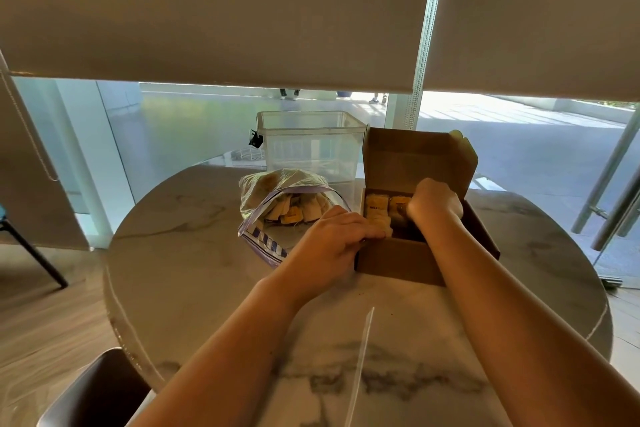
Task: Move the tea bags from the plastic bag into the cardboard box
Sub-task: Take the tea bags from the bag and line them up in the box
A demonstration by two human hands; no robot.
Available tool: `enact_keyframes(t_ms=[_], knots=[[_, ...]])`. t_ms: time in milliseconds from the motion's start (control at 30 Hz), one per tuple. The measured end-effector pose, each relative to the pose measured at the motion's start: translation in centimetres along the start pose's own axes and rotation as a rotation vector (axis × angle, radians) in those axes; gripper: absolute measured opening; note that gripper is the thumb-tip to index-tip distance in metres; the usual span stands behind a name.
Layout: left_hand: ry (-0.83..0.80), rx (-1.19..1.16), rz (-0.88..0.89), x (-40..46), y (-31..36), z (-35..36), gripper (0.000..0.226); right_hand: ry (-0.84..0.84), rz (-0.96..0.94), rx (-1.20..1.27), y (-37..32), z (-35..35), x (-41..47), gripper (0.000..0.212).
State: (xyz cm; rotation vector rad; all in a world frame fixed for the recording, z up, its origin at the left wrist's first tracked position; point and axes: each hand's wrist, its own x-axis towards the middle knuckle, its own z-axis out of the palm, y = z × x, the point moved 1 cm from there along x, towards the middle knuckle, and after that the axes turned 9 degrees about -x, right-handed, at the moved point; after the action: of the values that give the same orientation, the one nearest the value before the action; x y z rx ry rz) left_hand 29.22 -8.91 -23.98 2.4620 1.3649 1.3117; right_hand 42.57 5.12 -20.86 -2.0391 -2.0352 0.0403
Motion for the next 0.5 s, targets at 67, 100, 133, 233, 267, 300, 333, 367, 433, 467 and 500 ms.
enact_keyframes(t_ms=[67, 100, 133, 233, 267, 300, 333, 367, 433, 467, 500], knots=[[-0.004, -0.007, -0.008, -0.1, 0.0, 0.0, 0.033, 0.037, -0.005, -0.047, 0.2, -0.3, 0.0, 0.011], [-0.008, -0.009, -0.013, -0.2, -0.1, 0.0, 0.033, 0.036, -0.009, -0.055, 0.3, -0.4, 0.0, 0.011], [-0.010, -0.009, -0.016, -0.2, -0.1, 0.0, 0.034, 0.027, -0.011, -0.058, 0.4, -0.5, 0.1, 0.011], [-0.005, -0.005, -0.019, -0.2, -0.3, 0.0, 0.033, -0.006, -0.020, -0.039, 0.7, -0.7, 0.2, 0.009], [-0.003, -0.003, -0.019, -0.2, -0.3, 0.0, 0.034, -0.020, -0.023, -0.030, 0.8, -0.7, 0.3, 0.008], [-0.003, -0.003, -0.022, -0.1, -0.3, 0.0, 0.034, -0.046, -0.023, -0.017, 0.9, -0.6, 0.5, 0.007], [-0.003, -0.006, -0.024, -0.1, -0.2, 0.0, 0.034, -0.082, -0.021, 0.001, 0.9, -0.5, 0.6, 0.008], [-0.002, -0.010, -0.025, -0.1, -0.2, -0.1, 0.034, -0.124, -0.019, 0.024, 0.8, -0.3, 0.7, 0.010], [-0.001, -0.006, -0.021, -0.1, 0.0, 0.0, 0.034, -0.205, -0.013, 0.062, 0.6, 0.1, 1.1, 0.012], [-0.003, -0.001, -0.021, -0.1, 0.1, 0.0, 0.034, -0.236, -0.014, 0.074, 0.4, 0.3, 1.3, 0.012], [-0.004, 0.004, -0.023, -0.1, 0.1, 0.0, 0.034, -0.262, -0.016, 0.089, 0.3, 0.4, 1.3, 0.012]])
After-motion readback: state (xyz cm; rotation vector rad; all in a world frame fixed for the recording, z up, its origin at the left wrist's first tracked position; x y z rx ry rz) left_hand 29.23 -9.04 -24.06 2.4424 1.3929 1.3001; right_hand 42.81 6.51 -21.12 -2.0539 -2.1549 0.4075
